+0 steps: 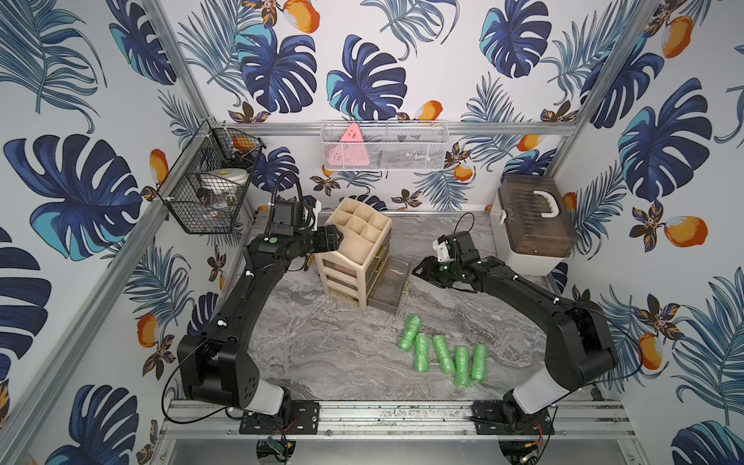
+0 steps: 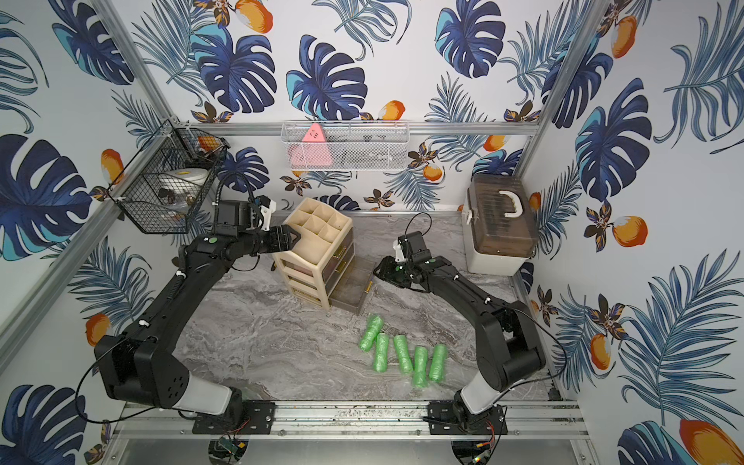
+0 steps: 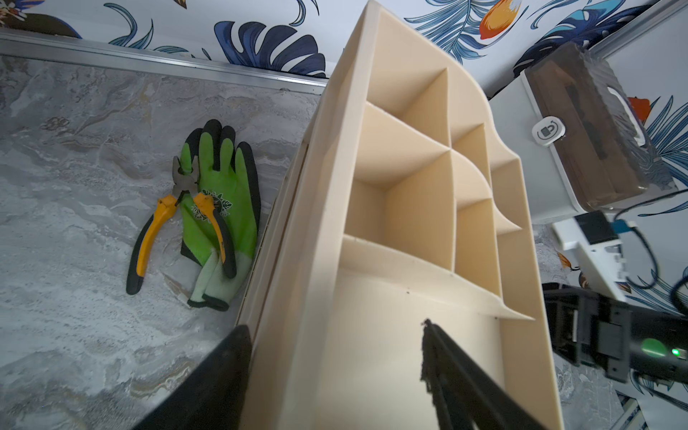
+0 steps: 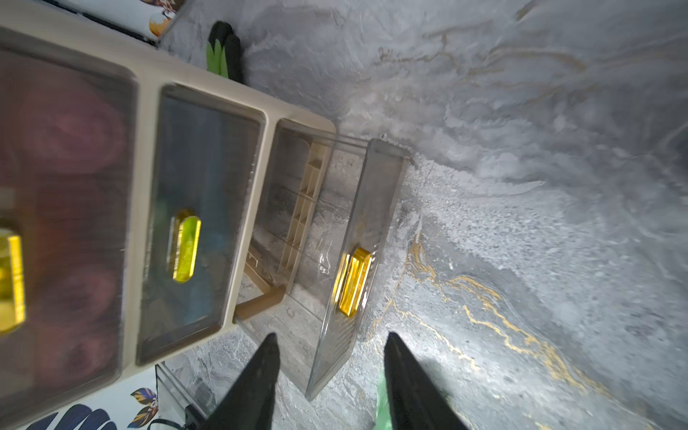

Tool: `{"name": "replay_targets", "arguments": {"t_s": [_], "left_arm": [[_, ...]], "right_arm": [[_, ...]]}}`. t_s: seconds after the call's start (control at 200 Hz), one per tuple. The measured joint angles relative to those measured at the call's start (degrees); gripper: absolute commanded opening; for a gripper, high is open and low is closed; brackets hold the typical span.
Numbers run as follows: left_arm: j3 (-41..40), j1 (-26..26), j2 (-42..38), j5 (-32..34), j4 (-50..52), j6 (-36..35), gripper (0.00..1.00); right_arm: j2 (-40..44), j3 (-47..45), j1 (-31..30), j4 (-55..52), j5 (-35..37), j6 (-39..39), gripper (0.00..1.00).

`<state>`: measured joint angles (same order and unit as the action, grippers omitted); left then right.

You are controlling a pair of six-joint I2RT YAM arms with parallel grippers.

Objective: Sort the rolls of trash bags by color and place them into the drawer
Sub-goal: Open the drawer in the storage box, then pick up the roll of trash bags from the center of the board.

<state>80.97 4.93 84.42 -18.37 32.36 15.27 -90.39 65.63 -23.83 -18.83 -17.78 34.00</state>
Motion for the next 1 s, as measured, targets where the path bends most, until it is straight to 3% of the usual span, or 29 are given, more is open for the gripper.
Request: {"name": "replay_targets", "arguments": {"t_s": [0.085,0.215,0.565,1.001], "left_arm": [[0.7,0.0,-0.4,0.5,1.9,0.0,0.78],[1.2,0.0,-1.9,1.3,3.3,0.0,0.78],[-0.3,0.0,-7.3,2.2,4.7,0.0,0.78],[-7.8,0.0,-15.9,0.0,6.7,0.2,0.78]], "right_arm": [[3.4,-1.4,0.7,-1.0,1.0,-1.0,0.49],[6.9,-2.7,2.2,-5.0,2.5,-3.3,0.59],[17.2,-8.5,2.5,-13.9,5.8,-10.7,0.65],[23.7,-15.7,-0.1,-24.2,7.1,-11.8,0.52]]}}
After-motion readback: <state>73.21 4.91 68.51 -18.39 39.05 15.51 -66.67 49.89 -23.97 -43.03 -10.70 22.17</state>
